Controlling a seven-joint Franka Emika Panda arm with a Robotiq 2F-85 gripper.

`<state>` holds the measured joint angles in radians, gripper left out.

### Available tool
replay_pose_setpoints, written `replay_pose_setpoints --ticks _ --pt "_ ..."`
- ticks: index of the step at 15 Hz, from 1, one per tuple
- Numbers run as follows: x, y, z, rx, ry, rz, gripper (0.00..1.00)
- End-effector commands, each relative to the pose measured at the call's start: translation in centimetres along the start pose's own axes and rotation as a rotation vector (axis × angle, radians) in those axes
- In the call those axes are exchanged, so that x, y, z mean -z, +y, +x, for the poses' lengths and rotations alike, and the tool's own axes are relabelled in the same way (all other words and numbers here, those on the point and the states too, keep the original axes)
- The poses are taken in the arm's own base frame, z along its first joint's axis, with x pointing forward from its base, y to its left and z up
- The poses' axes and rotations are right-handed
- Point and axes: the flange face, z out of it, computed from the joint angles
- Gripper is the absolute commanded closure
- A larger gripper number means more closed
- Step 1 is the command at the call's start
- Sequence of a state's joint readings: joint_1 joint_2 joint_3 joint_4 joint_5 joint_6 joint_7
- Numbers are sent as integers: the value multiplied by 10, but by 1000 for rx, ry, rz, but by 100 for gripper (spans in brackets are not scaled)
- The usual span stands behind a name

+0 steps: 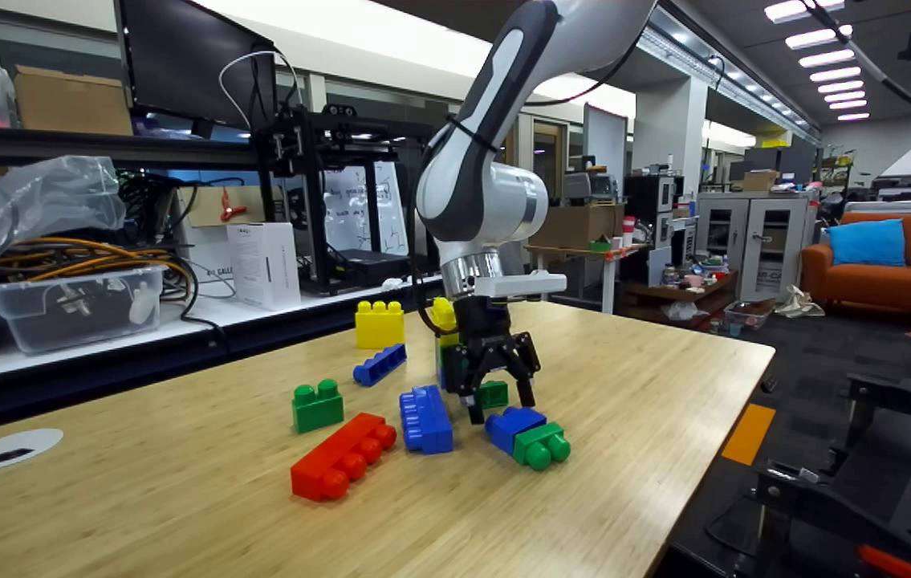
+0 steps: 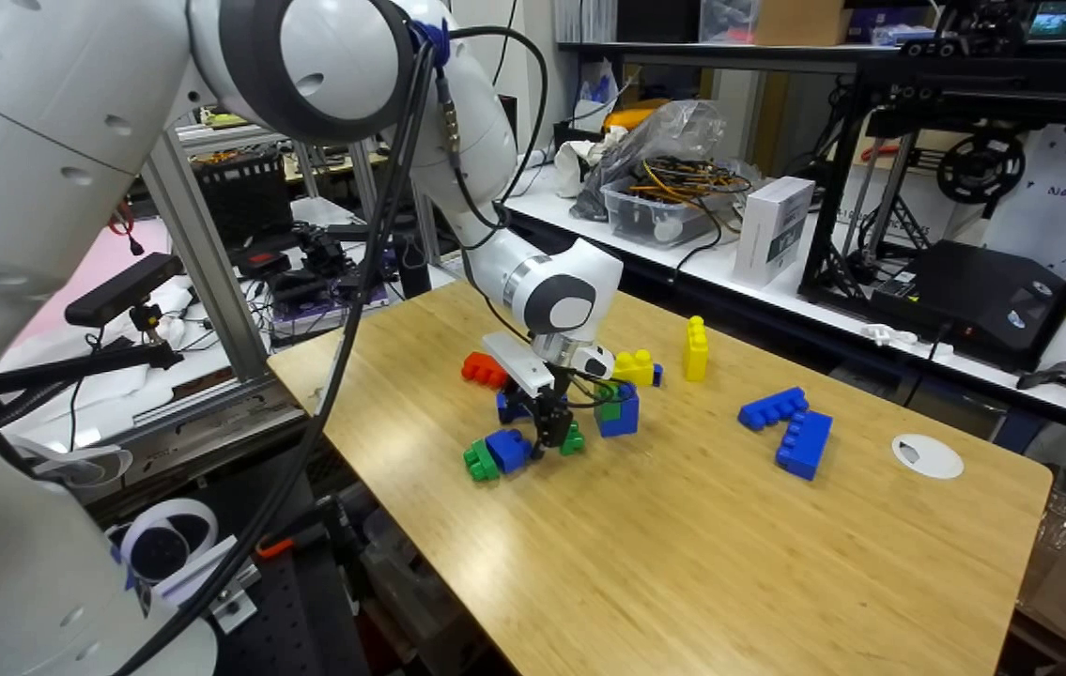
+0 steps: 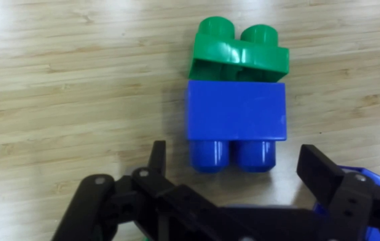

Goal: Move the block tower to the right and add one more blue block on top

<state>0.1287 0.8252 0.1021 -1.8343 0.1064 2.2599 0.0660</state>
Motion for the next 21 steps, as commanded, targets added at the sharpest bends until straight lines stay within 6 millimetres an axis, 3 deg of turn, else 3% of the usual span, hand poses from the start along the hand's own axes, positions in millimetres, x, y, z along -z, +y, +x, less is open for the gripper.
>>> replay_pose_setpoints --ticks 1,10,11,12,16,21 --pt "-2 -1 4 12 -29 -6 0" --pt "-5 -4 2 12 -61 -15 0" --pt "-5 -4 2 11 -60 -17 25" --pt "-5 -4 2 11 -61 -19 26" --pt "-5 -4 3 8 -53 -21 55" --pt "1 -5 3 65 -40 4 56"
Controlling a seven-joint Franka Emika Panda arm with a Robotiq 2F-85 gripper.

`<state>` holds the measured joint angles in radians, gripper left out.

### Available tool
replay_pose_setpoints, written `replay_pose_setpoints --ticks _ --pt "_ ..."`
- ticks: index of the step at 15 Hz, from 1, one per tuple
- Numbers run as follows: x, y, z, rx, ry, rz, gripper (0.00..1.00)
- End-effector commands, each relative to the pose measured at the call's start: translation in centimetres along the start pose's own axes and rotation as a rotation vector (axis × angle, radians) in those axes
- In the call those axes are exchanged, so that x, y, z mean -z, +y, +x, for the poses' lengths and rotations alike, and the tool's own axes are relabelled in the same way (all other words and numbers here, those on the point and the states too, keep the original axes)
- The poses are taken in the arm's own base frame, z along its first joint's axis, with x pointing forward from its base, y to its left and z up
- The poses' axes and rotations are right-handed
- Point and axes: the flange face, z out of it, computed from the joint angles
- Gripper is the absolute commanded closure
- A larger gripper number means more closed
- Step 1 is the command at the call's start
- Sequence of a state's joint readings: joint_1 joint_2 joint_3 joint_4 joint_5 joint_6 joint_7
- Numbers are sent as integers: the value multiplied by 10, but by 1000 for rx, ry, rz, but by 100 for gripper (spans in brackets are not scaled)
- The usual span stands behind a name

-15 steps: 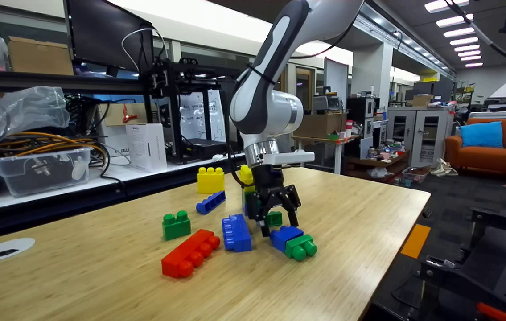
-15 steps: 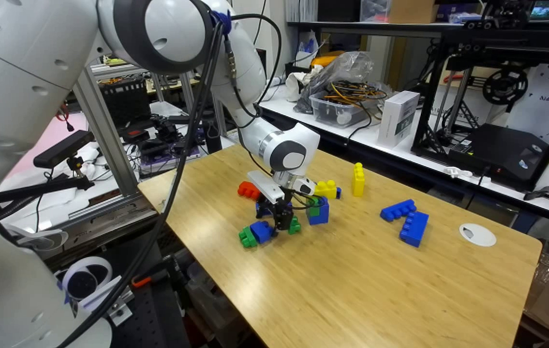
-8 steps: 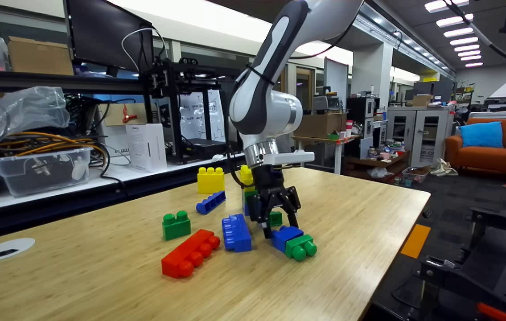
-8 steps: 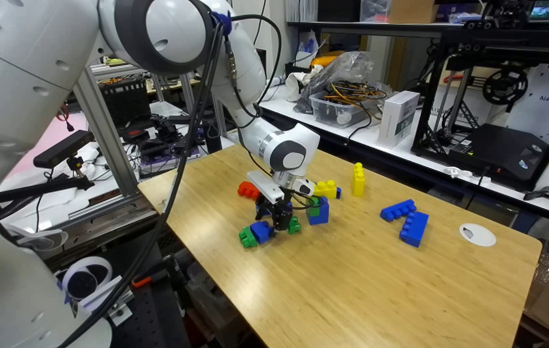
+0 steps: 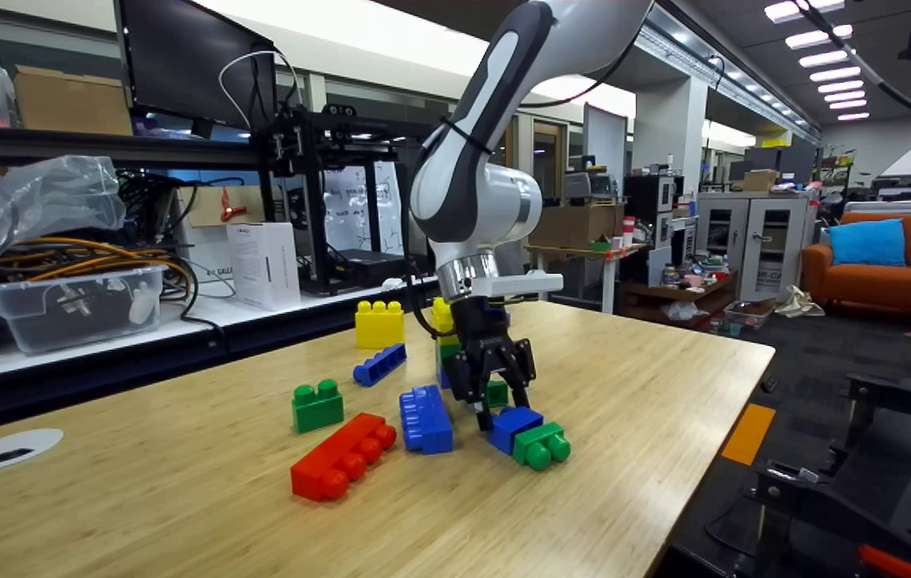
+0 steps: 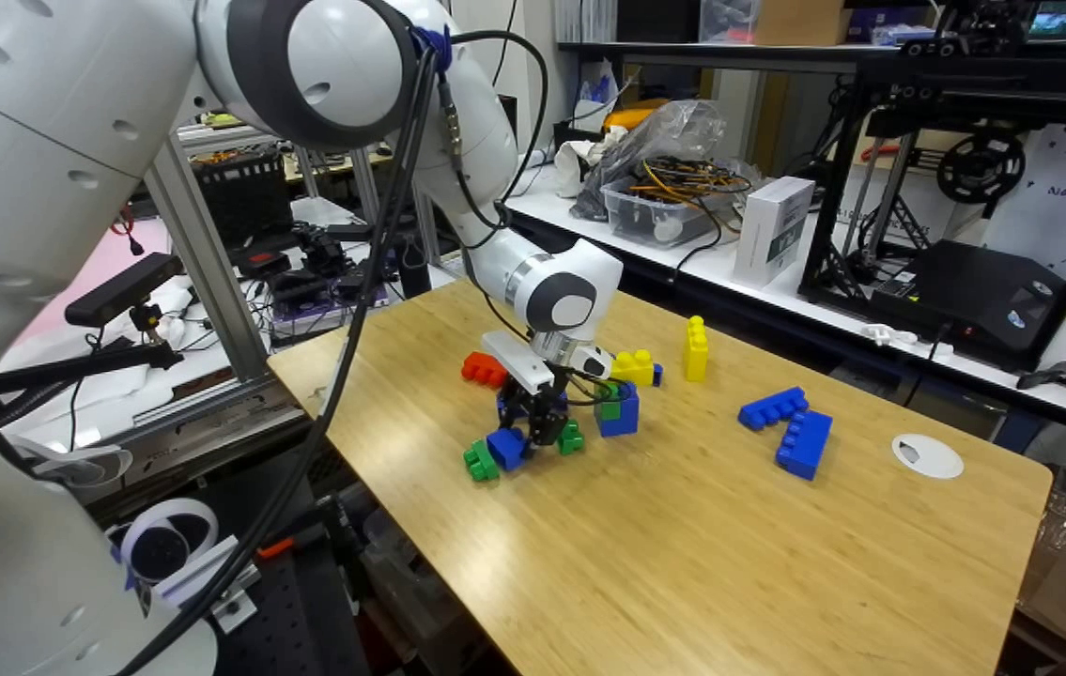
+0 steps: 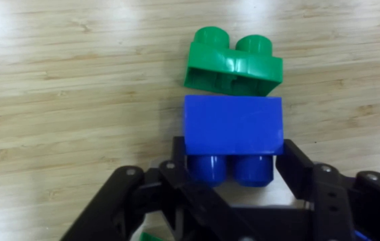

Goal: Move the block tower to the right and add one more blue block on top

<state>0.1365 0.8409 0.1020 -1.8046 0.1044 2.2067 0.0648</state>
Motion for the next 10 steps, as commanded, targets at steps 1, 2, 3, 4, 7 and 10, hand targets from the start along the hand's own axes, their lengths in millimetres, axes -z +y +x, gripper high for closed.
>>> replay_pose_setpoints --ticks 1,2,3,4,7,10 --pt "6 -2 0 78 3 16 56" --pt "13 -3 -2 109 24 10 56" --pt "24 -6 -5 140 54 7 56" --pt "36 -8 -8 173 85 0 56" --pt "84 -17 -18 258 200 -24 56" --pt "127 -25 -34 338 293 -66 56"
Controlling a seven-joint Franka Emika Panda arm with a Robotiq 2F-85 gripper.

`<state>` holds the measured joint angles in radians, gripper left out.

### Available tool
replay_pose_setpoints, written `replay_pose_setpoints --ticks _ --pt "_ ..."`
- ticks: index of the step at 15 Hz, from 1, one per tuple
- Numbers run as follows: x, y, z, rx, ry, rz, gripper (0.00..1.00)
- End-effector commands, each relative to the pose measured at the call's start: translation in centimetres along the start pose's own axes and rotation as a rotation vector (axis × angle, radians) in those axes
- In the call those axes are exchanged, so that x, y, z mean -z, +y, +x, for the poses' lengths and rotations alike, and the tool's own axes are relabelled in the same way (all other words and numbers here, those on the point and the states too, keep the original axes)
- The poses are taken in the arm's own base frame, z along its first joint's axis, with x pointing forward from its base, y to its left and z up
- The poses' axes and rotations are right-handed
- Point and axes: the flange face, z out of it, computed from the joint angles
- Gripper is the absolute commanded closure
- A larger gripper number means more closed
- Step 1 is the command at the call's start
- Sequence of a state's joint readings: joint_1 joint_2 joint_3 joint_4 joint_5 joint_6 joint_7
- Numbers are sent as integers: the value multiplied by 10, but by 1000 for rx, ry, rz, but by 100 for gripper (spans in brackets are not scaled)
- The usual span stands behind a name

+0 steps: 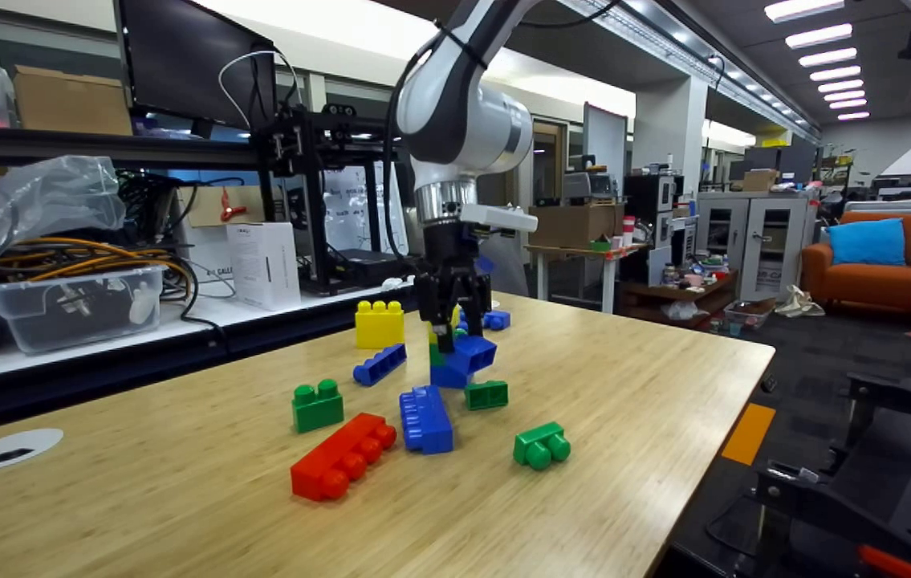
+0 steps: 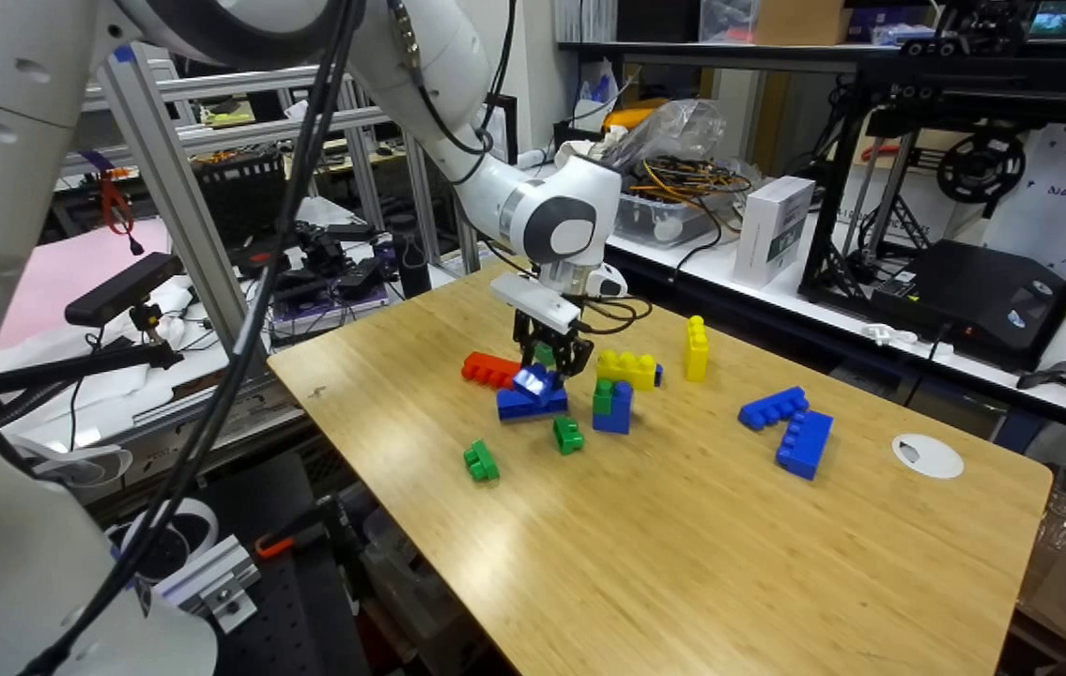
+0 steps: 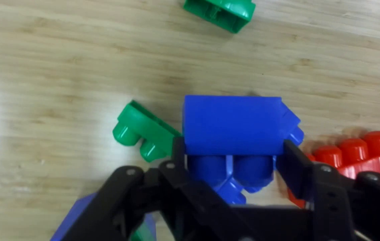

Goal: Move the block tower to the right and add one more blue block on top

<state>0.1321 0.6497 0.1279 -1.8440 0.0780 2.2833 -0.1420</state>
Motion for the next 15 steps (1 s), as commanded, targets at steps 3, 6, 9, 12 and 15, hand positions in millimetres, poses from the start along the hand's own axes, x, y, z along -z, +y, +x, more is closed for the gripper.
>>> replay_pose_setpoints --ticks 3,6,9,12,15 --pt "54 -6 -25 138 157 -76 56" --pt "74 6 -34 177 279 -106 56" --pt "87 26 -47 216 407 -119 56" --pt "91 43 -63 265 511 -119 56" --pt "94 51 -76 326 591 -103 56"
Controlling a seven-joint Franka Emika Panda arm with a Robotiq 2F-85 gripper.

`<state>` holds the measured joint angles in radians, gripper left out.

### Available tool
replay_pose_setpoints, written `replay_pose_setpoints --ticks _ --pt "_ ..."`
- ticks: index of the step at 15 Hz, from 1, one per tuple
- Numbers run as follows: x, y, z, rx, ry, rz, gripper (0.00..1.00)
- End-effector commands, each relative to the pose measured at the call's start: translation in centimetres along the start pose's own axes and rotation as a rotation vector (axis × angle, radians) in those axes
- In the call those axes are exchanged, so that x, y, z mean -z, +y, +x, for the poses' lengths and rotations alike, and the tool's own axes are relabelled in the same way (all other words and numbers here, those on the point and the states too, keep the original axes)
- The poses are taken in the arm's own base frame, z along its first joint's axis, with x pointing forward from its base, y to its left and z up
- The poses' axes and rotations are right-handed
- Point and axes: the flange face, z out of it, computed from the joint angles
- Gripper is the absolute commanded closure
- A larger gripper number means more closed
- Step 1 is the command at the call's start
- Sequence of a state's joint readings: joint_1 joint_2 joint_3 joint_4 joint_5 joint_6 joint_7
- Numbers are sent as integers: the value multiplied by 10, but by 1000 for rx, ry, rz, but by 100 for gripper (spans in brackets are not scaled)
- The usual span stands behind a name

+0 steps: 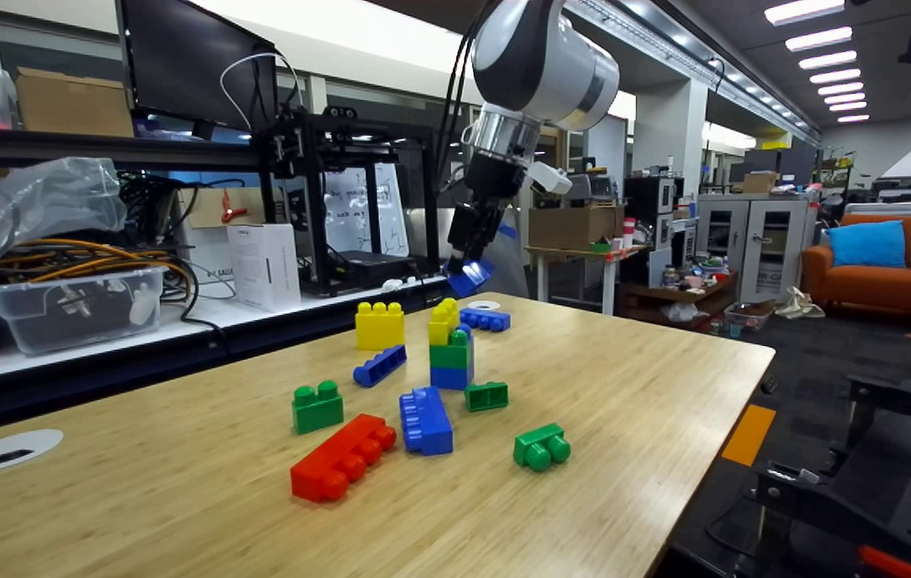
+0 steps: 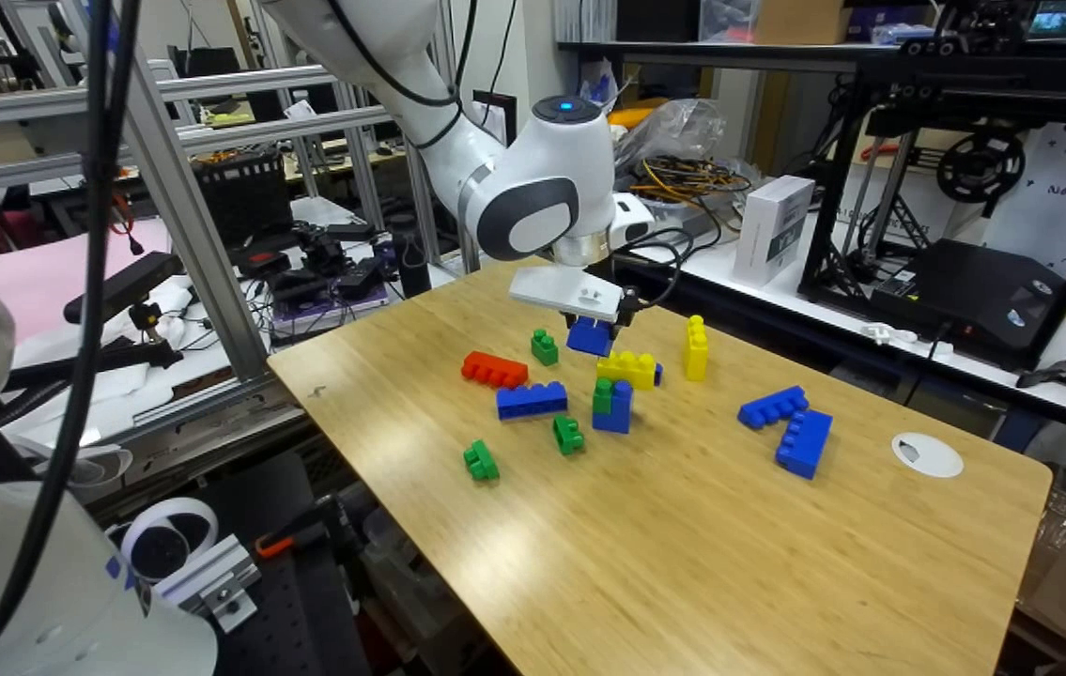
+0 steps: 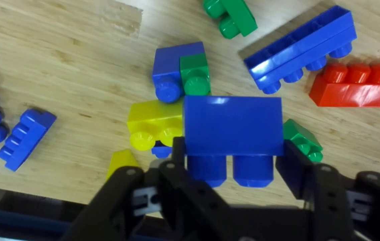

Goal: Move the block tower to the right and add one more blue block on top

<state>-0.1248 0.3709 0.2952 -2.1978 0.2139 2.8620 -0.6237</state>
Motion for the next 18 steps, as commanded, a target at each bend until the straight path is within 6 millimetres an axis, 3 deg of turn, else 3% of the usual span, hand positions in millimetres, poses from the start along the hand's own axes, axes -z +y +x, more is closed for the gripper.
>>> replay_pose_setpoints --ticks 1,6,12,18 --pt "12 0 -15 71 104 21 56" --pt "22 18 -28 111 237 68 56" --pt "23 49 -64 111 315 122 56" --pt "5 48 -88 110 356 169 56"
